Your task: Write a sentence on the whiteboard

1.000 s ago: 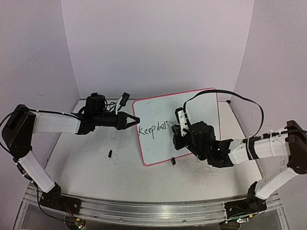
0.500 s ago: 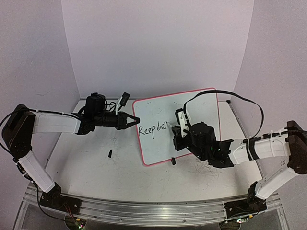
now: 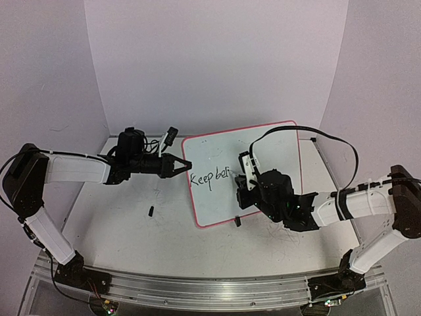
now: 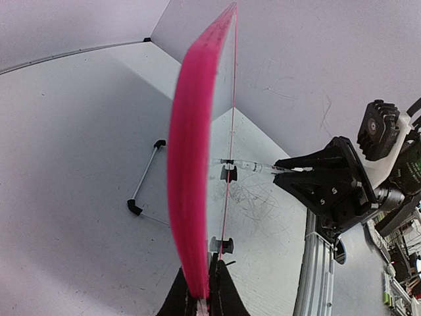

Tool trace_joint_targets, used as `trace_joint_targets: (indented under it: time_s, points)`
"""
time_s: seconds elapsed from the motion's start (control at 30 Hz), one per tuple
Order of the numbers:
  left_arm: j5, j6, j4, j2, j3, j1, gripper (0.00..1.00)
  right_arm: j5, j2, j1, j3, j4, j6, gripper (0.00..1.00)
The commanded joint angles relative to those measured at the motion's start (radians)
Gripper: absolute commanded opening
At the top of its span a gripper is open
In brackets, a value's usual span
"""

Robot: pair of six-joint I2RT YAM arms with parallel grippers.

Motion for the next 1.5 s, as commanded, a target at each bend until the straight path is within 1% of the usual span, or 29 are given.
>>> trace_joint_targets:
  time_s: [0.0,0.53,0.83,1.1,1.27,1.47]
  points:
    - [-0.046,0.072,-0.036,-0.018,0.03,-0.013,0.0,0.025,-0.001,-0.005,0.012,-0.04,0.027,0.0]
    - [-0.049,0.073,-0.039,-0.017,0.031,-0.017,0.0,0.016,-0.026,0.014,-0.032,-0.072,0.071,0.0]
    - [-0.052,0.076,-0.042,-0.018,0.032,-0.018,0.0,0.024,-0.037,0.02,-0.03,-0.076,0.078,0.0]
    - [-0.058,0.081,-0.045,-0.02,0.031,-0.019,0.0,0.003,-0.13,0.019,-0.033,-0.041,0.05,0.0]
    - [-0.059,0.084,-0.048,-0.018,0.033,-0.02,0.0,-0.002,-0.114,0.009,-0.049,-0.002,0.005,0.0]
    - [-0.063,0.088,-0.051,-0.02,0.032,-0.021,0.0,-0.006,-0.088,0.009,-0.06,0.03,0.007,0.0]
